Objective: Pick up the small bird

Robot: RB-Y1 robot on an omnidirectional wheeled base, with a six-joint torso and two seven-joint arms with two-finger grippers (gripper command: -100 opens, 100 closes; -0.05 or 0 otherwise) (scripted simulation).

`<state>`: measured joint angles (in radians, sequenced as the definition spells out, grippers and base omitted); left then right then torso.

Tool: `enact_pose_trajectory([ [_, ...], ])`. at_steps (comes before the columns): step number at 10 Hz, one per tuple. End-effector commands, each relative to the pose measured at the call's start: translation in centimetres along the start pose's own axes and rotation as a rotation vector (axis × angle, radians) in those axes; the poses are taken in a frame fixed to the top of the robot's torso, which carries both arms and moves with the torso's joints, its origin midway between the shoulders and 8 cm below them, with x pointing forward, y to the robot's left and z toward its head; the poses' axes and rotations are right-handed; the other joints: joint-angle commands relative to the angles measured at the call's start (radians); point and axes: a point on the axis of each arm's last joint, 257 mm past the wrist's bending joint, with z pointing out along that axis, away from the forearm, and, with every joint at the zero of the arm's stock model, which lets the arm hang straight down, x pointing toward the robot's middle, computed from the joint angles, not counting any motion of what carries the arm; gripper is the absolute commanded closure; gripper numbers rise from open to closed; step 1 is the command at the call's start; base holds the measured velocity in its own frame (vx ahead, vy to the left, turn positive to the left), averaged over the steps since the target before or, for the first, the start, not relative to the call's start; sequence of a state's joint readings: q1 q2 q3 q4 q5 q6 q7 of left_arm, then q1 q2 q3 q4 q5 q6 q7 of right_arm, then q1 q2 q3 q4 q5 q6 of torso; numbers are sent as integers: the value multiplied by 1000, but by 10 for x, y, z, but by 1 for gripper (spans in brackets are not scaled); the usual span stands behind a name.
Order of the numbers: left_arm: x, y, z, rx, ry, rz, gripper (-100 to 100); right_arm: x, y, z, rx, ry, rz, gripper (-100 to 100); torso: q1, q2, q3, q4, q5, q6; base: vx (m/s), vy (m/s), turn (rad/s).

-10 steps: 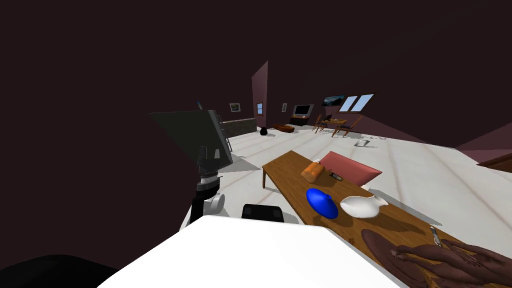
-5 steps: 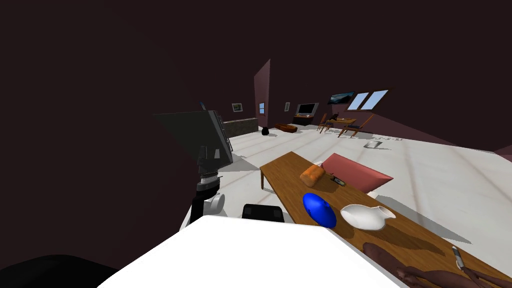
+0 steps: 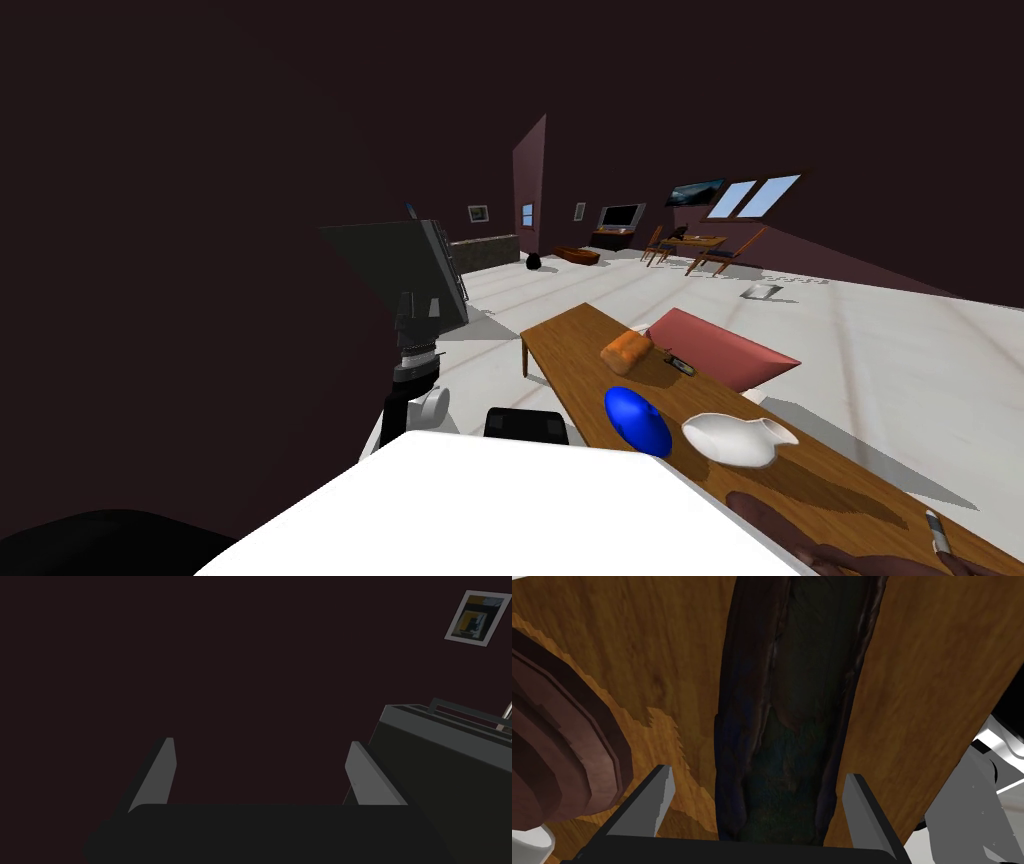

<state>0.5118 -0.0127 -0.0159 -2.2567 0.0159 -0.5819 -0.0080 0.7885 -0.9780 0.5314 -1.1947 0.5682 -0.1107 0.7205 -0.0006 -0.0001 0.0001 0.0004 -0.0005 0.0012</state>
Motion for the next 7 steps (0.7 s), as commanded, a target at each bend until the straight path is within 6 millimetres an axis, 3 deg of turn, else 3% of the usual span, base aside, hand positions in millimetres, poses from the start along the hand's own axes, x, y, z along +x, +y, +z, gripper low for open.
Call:
enact_pose_trajectory([
  [1, 0, 0, 0, 0, 0, 0, 0, 0, 0, 0, 0, 0, 0, -100, 0, 0, 0, 0, 0, 0, -13, -17, 13],
  [2, 0, 0, 0, 0, 0, 0, 0, 0, 0, 1, 1, 1, 1, 100, 1, -1, -1, 0, 0, 0, 0, 0, 0],
  [6, 0, 0, 0, 0, 0, 0, 0, 0, 1, 1, -1, 0, 1, 100, 3, -2, -1, 0, 1, 0, 0, 0, 0],
  [7, 0, 0, 0, 0, 0, 0, 0, 0, 1, 1, -1, 0, 1, 0, 3, -2, -1, -1, 1, 0, 0, 0, 0],
])
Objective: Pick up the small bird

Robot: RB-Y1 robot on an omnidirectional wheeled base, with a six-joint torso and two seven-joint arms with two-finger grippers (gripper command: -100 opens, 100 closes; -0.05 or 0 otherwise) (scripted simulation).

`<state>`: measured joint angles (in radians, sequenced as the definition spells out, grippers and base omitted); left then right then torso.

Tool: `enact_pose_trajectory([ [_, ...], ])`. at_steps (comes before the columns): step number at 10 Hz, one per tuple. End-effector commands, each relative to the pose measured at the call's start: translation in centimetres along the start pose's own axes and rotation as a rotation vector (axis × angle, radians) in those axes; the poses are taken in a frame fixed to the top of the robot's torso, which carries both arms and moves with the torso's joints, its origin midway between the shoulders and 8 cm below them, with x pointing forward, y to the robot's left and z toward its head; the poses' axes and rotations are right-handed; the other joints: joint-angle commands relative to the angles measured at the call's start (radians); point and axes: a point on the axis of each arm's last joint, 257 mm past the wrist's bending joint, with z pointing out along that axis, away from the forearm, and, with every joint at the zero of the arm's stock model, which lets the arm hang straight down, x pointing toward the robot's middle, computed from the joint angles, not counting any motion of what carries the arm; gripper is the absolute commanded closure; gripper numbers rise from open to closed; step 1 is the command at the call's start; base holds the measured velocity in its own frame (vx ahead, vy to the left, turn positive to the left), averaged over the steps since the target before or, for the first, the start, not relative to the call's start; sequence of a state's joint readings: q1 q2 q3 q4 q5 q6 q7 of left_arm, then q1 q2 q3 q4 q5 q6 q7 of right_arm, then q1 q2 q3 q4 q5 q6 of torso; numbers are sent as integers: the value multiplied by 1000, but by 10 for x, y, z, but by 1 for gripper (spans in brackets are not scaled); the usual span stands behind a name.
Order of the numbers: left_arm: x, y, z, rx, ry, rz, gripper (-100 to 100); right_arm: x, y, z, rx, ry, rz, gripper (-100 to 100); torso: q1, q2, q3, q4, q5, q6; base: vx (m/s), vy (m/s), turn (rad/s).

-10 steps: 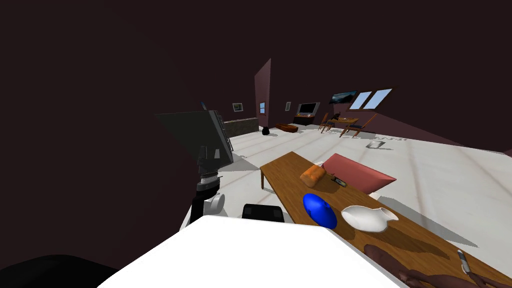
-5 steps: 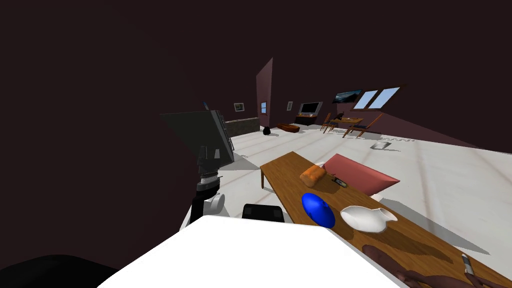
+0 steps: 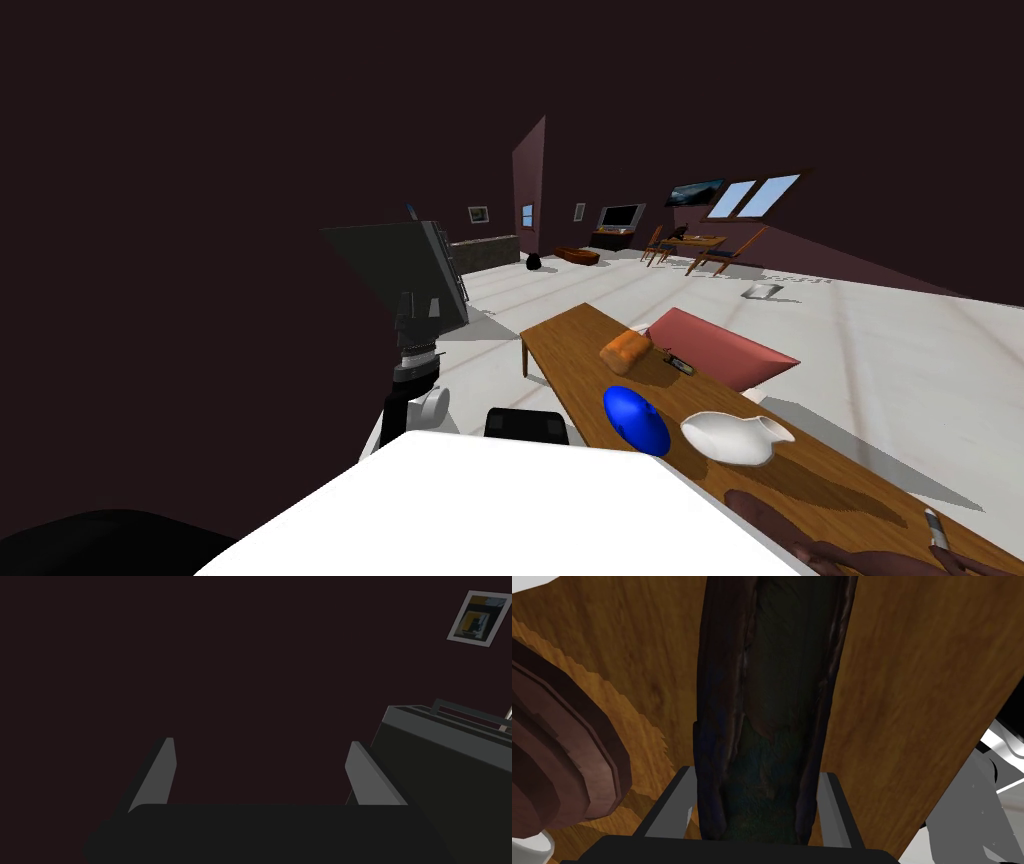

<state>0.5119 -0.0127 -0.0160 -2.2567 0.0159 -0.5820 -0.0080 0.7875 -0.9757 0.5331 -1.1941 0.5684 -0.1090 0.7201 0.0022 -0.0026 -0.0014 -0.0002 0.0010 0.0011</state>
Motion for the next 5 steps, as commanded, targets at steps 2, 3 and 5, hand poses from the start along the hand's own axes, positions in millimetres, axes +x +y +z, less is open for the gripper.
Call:
enact_pose_trajectory([
  [2, 0, 0, 0, 0, 0, 0, 0, 5, -12, -14, -2, 1, -18, 100, 2, -1, -1, 0, 1, 1, 34, 36, -109],
  [3, 0, 0, 0, 0, 0, 0, 0, 6, -17, -21, -4, 1, -27, 100, 4, -2, -1, -1, 1, 1, 44, 50, -104],
  [5, 0, 0, 0, 0, 0, 0, 0, 5, -15, -19, -3, 2, -22, 0, 3, -2, -1, 0, 1, 0, 9, 11, -12],
])
